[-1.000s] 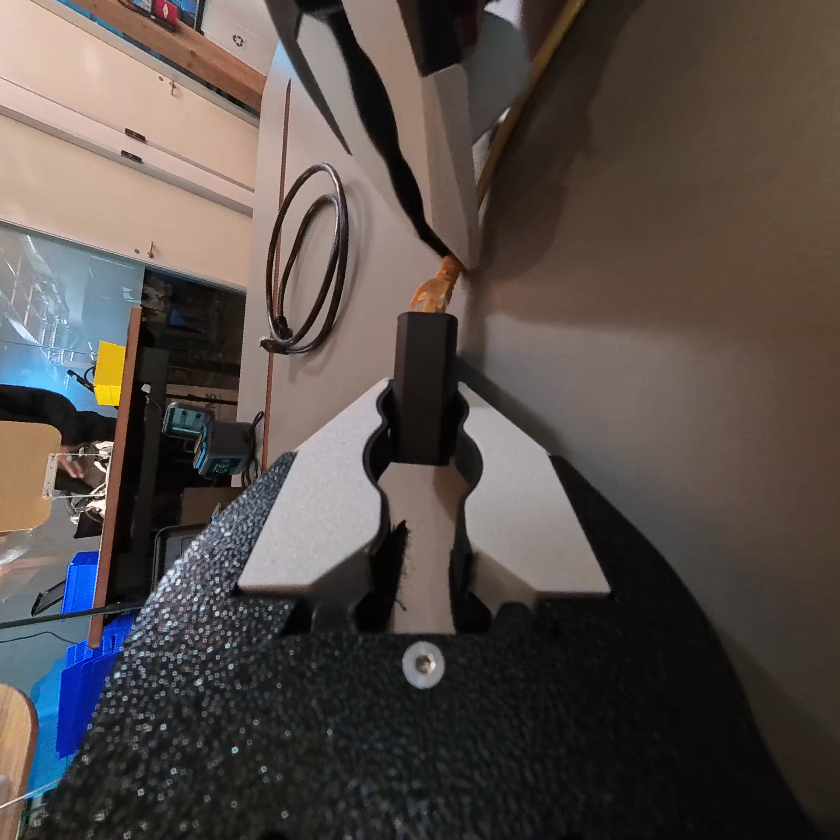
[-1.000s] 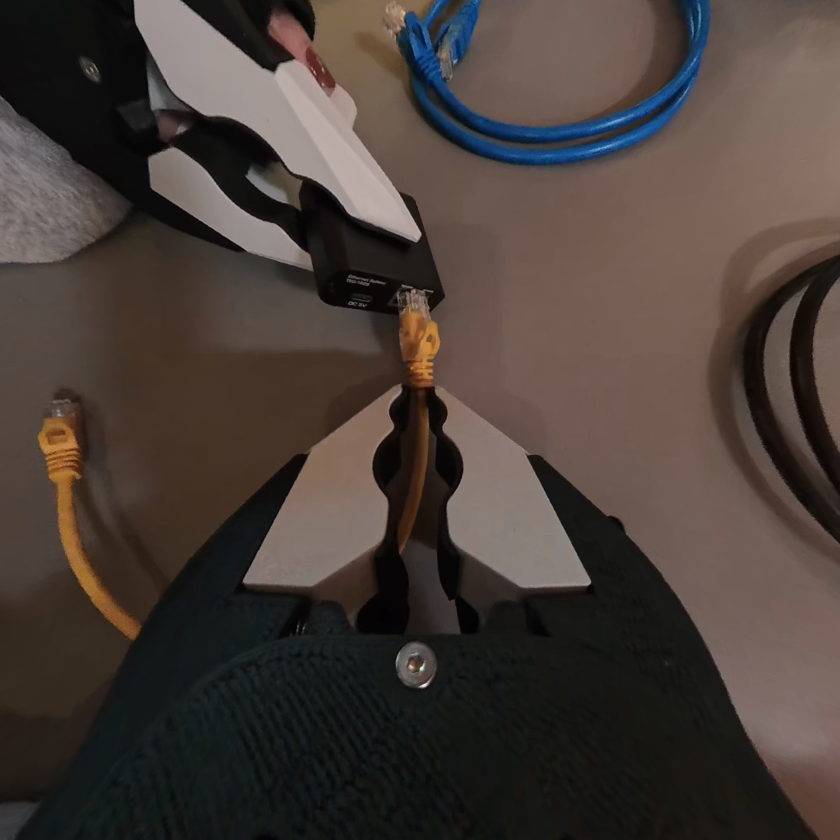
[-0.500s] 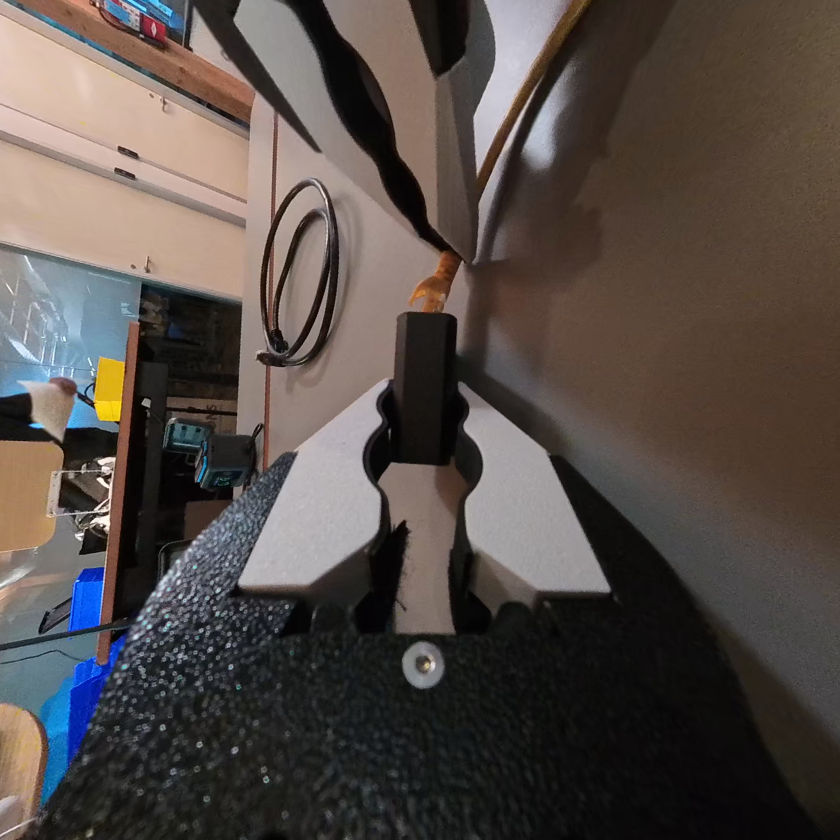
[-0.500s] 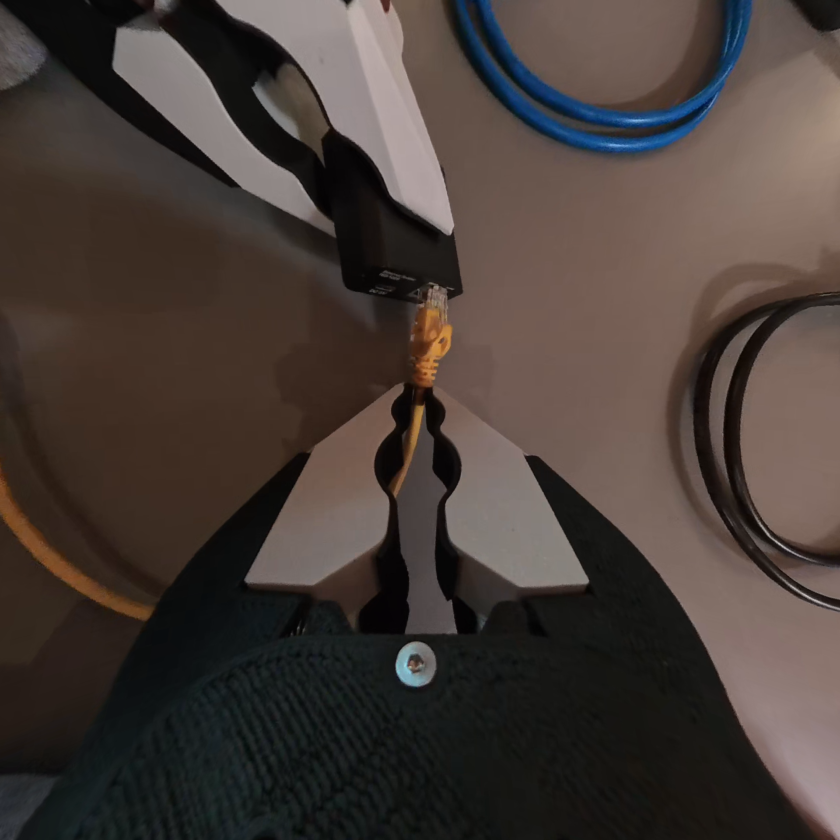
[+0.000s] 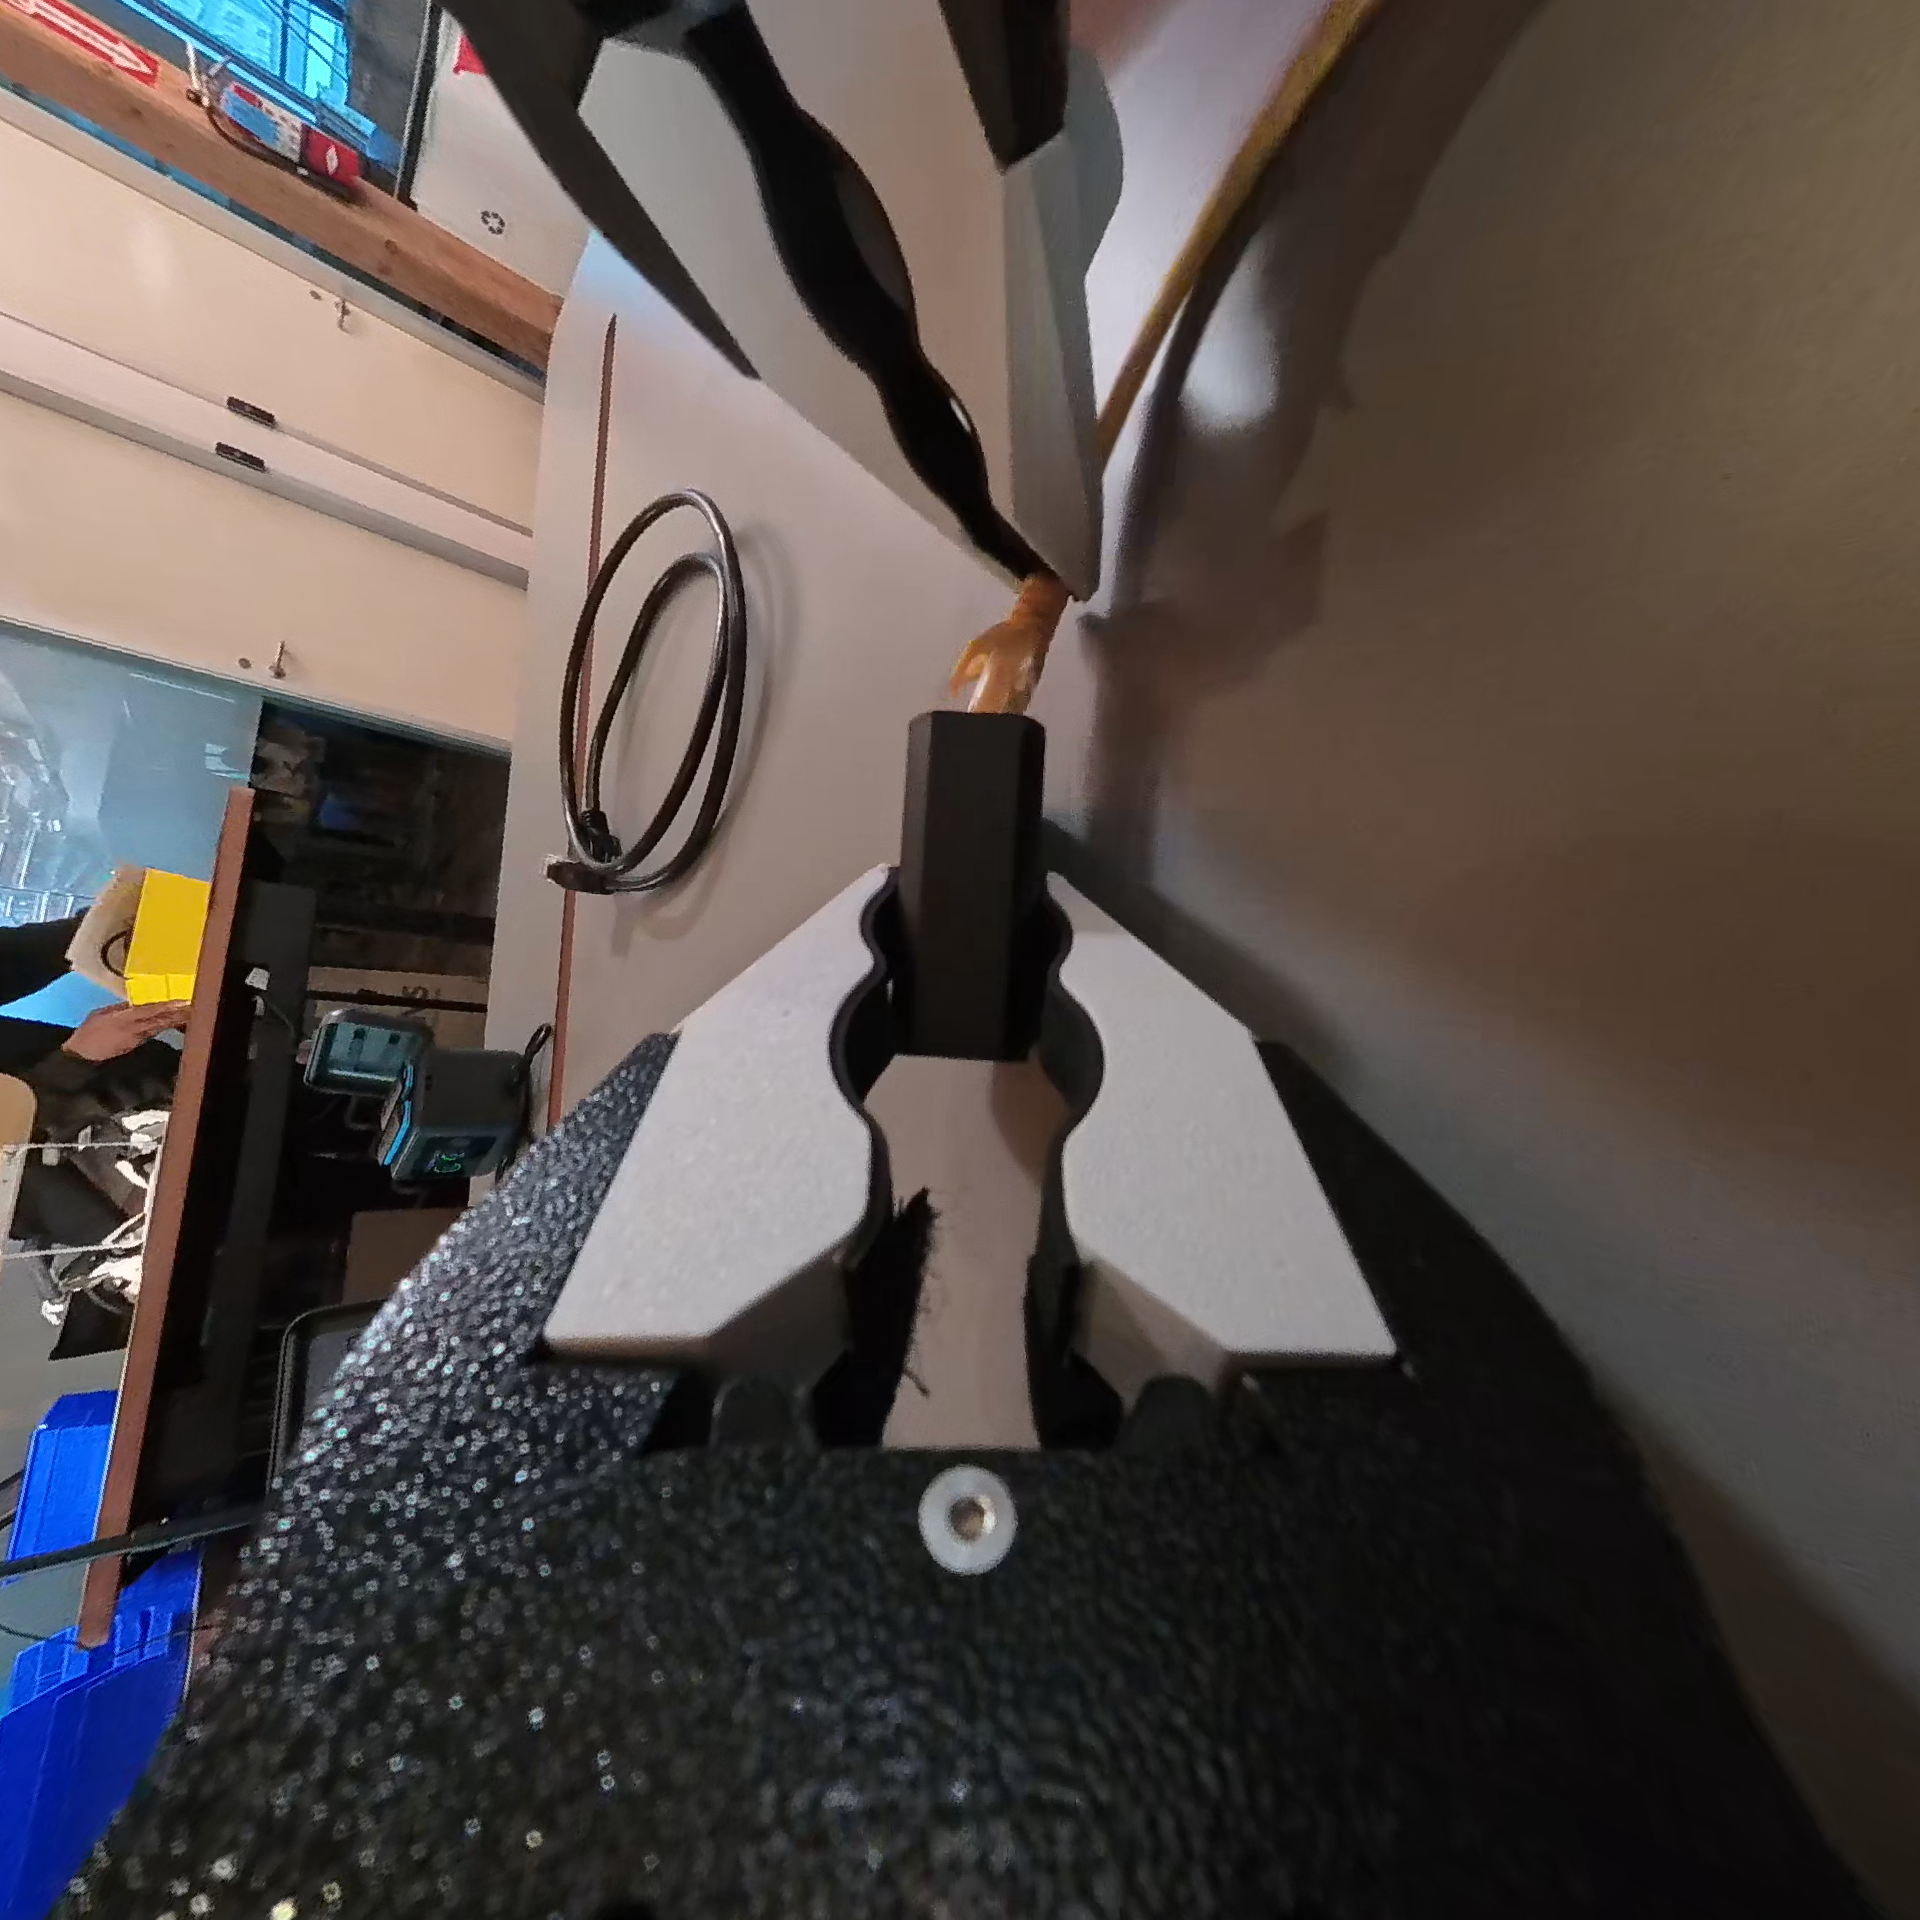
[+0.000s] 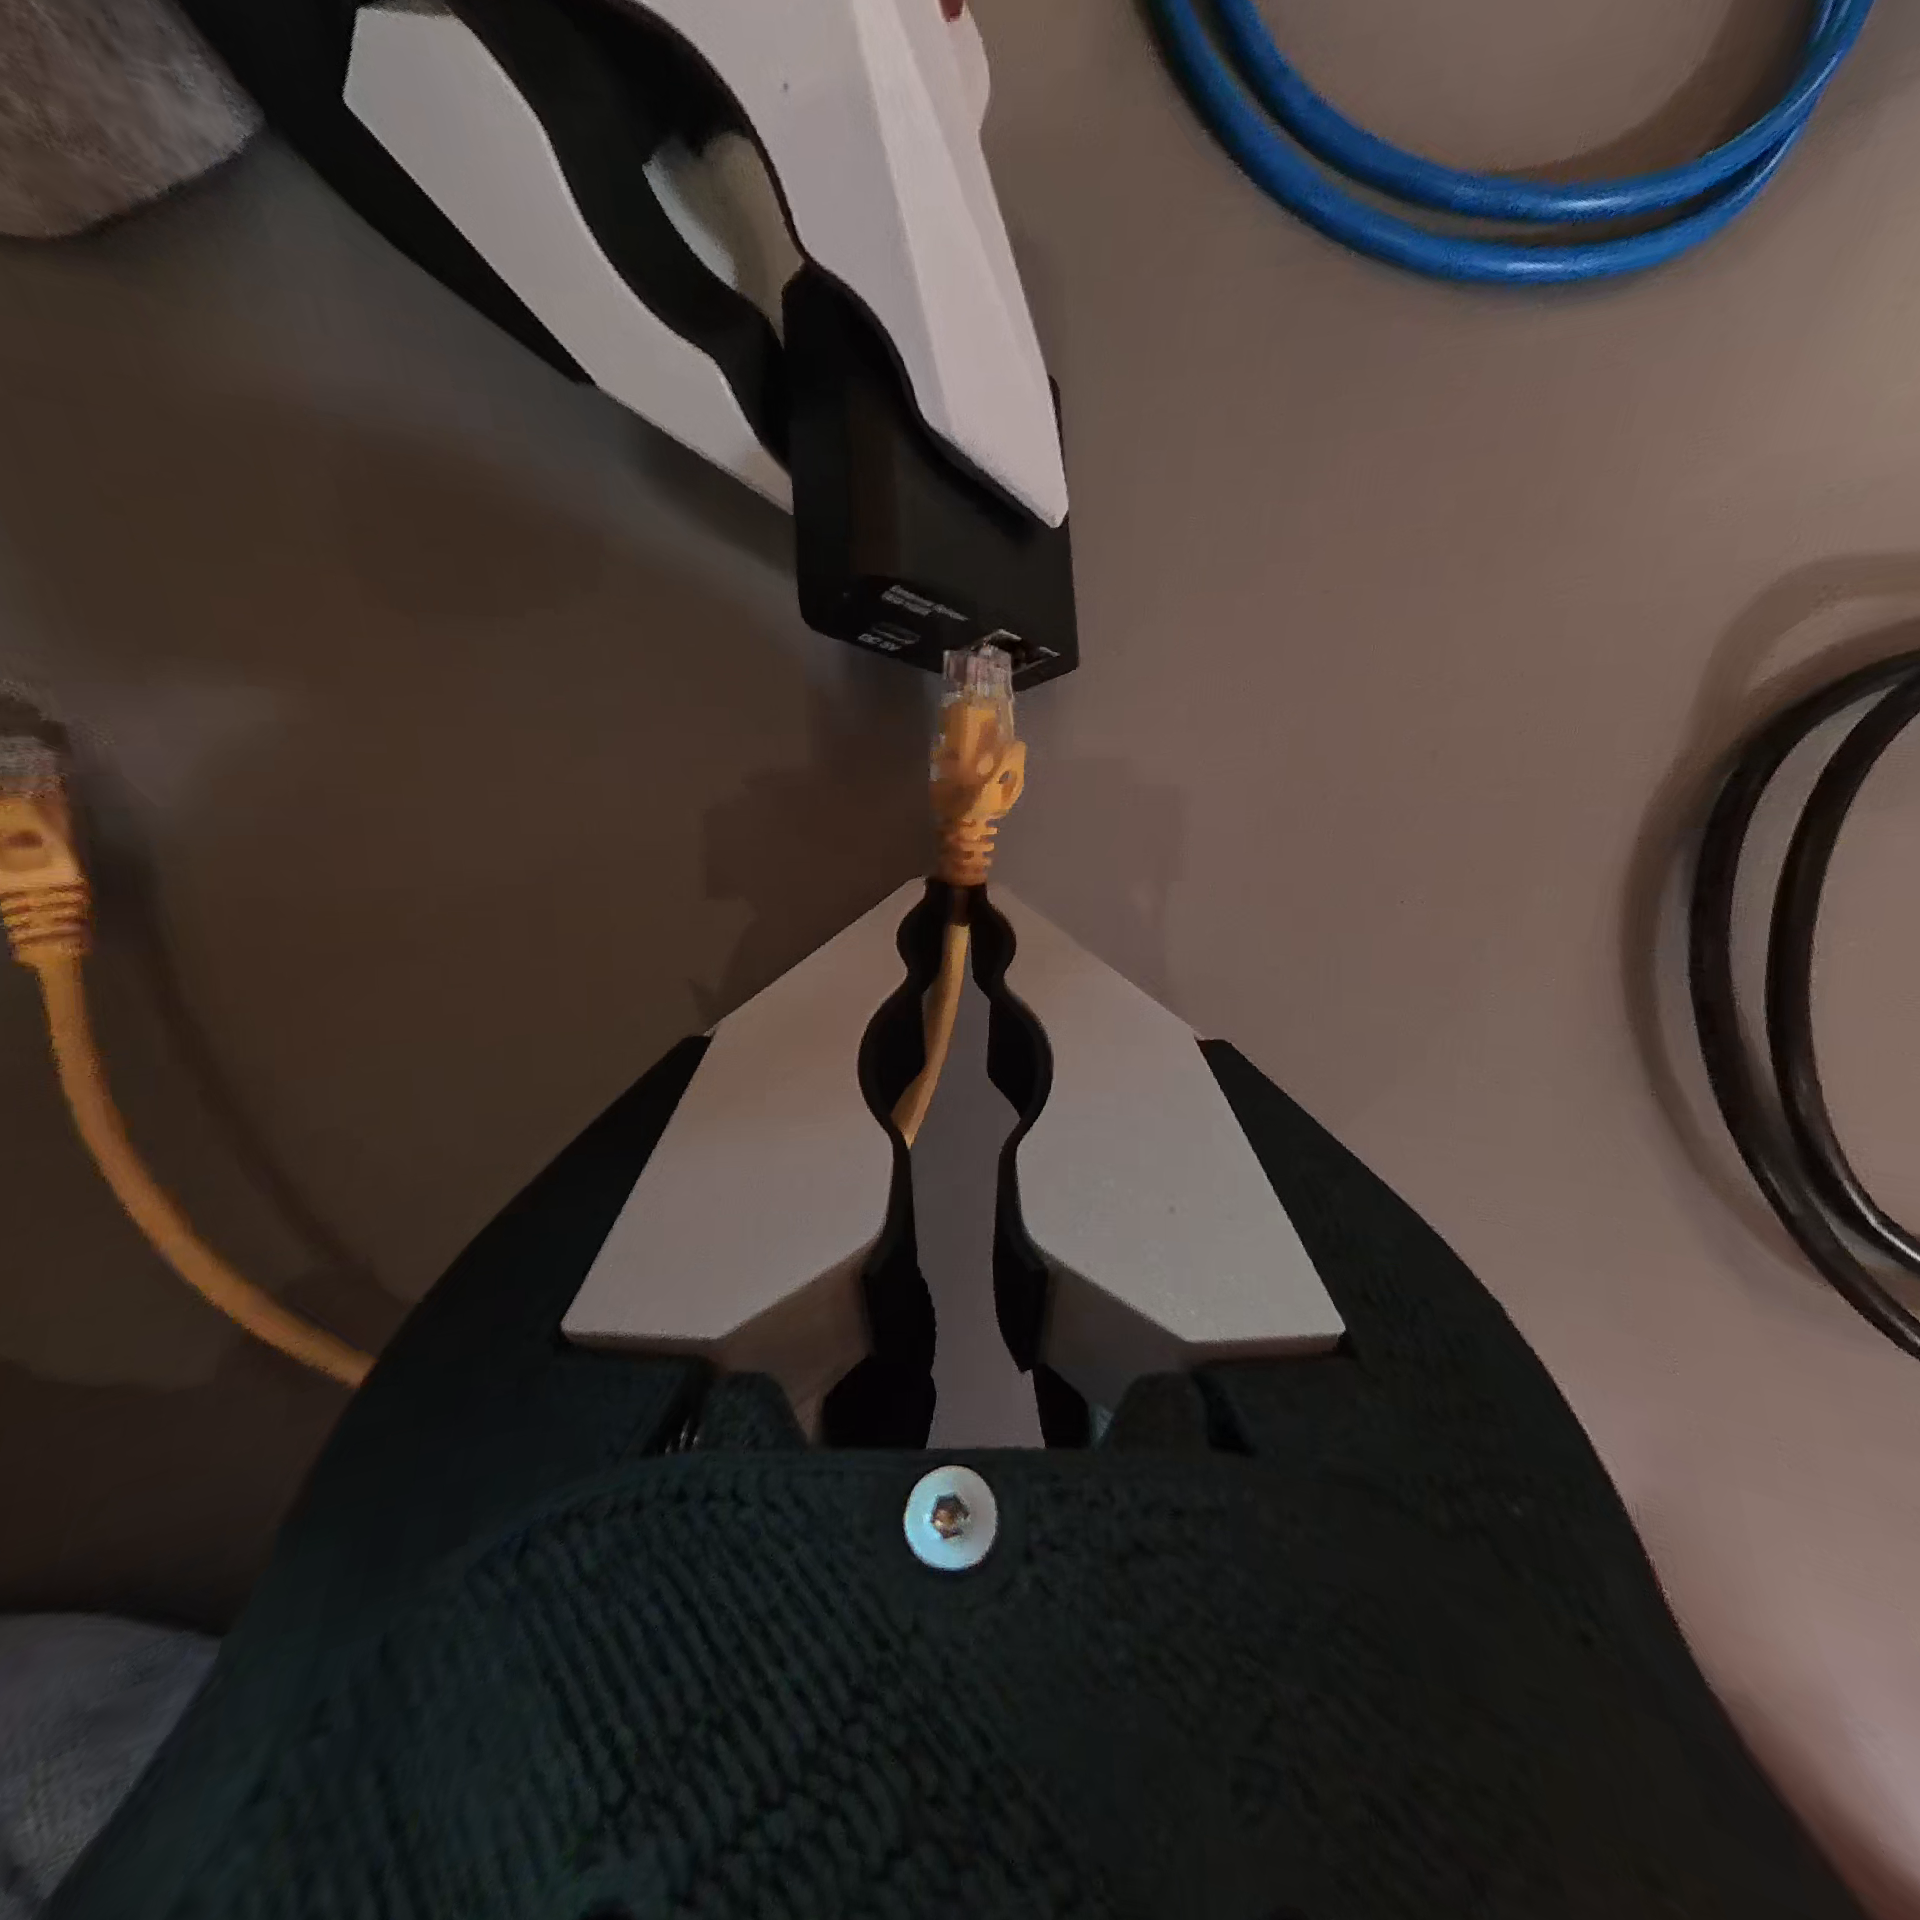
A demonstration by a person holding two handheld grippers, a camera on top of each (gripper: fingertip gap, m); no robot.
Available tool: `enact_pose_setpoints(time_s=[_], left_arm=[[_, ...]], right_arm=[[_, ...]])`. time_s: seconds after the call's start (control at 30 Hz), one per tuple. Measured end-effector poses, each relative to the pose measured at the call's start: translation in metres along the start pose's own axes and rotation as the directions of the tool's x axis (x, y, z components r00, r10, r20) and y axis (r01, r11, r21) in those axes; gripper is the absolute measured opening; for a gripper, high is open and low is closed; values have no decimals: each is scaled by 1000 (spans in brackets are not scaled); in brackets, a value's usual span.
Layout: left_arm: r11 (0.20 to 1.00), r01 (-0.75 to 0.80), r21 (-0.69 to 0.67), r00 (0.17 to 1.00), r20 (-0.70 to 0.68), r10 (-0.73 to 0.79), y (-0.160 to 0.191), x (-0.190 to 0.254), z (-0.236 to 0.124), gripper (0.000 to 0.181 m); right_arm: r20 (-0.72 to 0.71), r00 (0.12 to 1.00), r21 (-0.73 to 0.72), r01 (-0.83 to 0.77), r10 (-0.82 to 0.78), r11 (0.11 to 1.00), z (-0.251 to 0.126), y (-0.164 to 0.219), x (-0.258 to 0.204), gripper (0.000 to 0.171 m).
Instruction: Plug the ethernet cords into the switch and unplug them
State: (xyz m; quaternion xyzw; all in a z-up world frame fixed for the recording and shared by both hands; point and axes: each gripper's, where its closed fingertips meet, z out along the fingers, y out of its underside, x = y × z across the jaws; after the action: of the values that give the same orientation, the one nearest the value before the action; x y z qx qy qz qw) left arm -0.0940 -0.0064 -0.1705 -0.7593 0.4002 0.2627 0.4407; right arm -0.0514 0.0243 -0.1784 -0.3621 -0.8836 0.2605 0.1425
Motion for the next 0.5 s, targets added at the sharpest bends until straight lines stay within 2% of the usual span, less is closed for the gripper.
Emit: enact_pose_setpoints(time_s=[0.5], left_arm=[[999, -30, -20, 1000, 0, 30, -1, 4, 3, 22]], right_arm=[[-40, 999, -23, 15, -16, 1000, 2, 1, 5, 2]])
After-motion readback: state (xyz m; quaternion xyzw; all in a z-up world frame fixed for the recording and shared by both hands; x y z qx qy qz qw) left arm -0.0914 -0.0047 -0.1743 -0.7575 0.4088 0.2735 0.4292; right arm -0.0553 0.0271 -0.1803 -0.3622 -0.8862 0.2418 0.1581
